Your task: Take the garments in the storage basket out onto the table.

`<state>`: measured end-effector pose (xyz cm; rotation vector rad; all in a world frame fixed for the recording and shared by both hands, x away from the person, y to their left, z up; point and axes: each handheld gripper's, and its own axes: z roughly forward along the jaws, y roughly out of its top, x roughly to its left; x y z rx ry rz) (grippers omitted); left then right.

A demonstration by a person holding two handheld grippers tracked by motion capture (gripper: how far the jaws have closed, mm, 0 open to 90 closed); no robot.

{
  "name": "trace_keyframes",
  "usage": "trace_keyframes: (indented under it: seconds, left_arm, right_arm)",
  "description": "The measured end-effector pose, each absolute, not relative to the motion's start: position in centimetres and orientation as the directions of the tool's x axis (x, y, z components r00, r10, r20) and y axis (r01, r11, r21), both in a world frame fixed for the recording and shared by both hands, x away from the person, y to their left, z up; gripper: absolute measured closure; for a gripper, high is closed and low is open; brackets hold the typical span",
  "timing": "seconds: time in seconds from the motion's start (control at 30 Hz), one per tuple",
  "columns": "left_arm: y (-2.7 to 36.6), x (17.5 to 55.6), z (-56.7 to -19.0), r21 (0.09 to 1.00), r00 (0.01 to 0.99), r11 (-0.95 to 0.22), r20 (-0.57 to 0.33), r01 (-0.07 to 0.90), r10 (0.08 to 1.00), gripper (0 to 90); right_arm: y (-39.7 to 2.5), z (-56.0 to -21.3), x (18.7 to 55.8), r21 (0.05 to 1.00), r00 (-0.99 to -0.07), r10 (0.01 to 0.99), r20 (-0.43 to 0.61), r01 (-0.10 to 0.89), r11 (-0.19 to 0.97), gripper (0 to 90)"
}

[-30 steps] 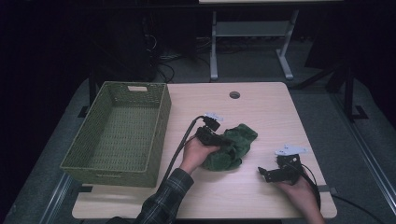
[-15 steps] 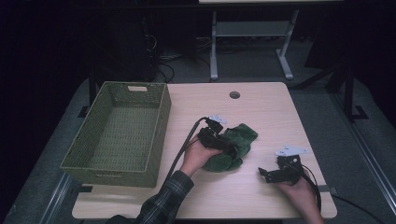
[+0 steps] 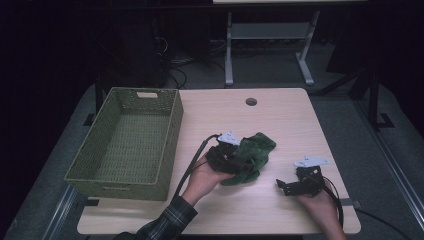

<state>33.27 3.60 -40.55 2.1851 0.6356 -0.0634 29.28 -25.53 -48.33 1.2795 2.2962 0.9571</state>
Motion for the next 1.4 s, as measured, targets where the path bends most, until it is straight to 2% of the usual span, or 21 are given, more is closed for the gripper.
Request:
trace_keyframes:
  seconds: [0.17, 0.3, 0.4, 0.53, 0.57, 0.67, 0.77, 0.9, 0.93, 0.97, 1.03, 1.4]
  left_arm:
    - [3.4, 31.9, -41.8, 0.720, 0.878, -0.525, -0.262, 0.454, 0.400, 56.2]
    - [3.0, 32.0, -42.9, 0.698, 0.871, -0.543, -0.258, 0.467, 0.418, 55.4]
    - [2.8, 32.2, -43.6, 0.674, 0.877, -0.589, -0.195, 0.446, 0.440, 54.1]
    - [3.1, 32.8, -44.5, 0.651, 0.874, -0.611, -0.180, 0.450, 0.452, 53.8]
    - [3.1, 32.9, -44.6, 0.648, 0.872, -0.612, -0.181, 0.454, 0.455, 54.0]
    - [3.3, 33.2, -44.9, 0.647, 0.862, -0.602, -0.183, 0.468, 0.473, 59.5]
    - [3.6, 33.6, -45.0, 0.632, 0.869, -0.624, -0.175, 0.459, 0.462, 72.3]
    - [3.6, 33.9, -45.2, 0.630, 0.870, -0.618, -0.211, 0.470, 0.446, 84.1]
    - [3.6, 33.9, -45.2, 0.632, 0.871, -0.617, -0.216, 0.469, 0.442, 85.2]
    - [3.7, 33.9, -45.1, 0.635, 0.869, -0.610, -0.223, 0.473, 0.442, 86.0]
    - [3.9, 33.8, -44.8, 0.640, 0.870, -0.605, -0.231, 0.474, 0.437, 86.3]
    - [5.1, 33.4, -43.3, 0.692, 0.872, -0.548, -0.274, 0.471, 0.404, 86.6]
  right_arm:
    - [-25.5, -48.3, 29.3, 0.699, -0.534, 0.845, 0.027, 0.614, 0.366, 1.1]
    - [-25.5, -48.3, 29.3, 0.699, -0.534, 0.845, 0.026, 0.614, 0.366, 1.1]
    - [-25.5, -48.3, 29.3, 0.699, -0.534, 0.845, 0.027, 0.615, 0.366, 1.1]
    - [-25.5, -48.3, 29.3, 0.699, -0.533, 0.845, 0.027, 0.615, 0.366, 1.2]
    - [-25.5, -48.3, 29.3, 0.699, -0.534, 0.845, 0.027, 0.614, 0.365, 3.0]
    - [-25.7, -48.0, 29.0, 0.704, -0.542, 0.840, 0.030, 0.608, 0.367, 15.5]
    - [-25.5, -47.4, 28.6, 0.718, -0.559, 0.828, 0.044, 0.594, 0.363, 22.5]
    - [-25.0, -46.9, 28.1, 0.745, -0.603, 0.791, 0.104, 0.574, 0.340, 28.6]
    - [-24.8, -46.8, 28.0, 0.750, -0.619, 0.776, 0.121, 0.569, 0.337, 30.9]
    - [-24.5, -46.8, 27.9, 0.752, -0.635, 0.758, 0.149, 0.571, 0.330, 36.9]
    - [-23.9, -46.8, 27.9, 0.758, -0.671, 0.718, 0.184, 0.562, 0.331, 41.3]
    - [-20.3, -47.4, 29.3, 0.749, -0.746, 0.627, 0.223, 0.543, 0.380, 49.4]
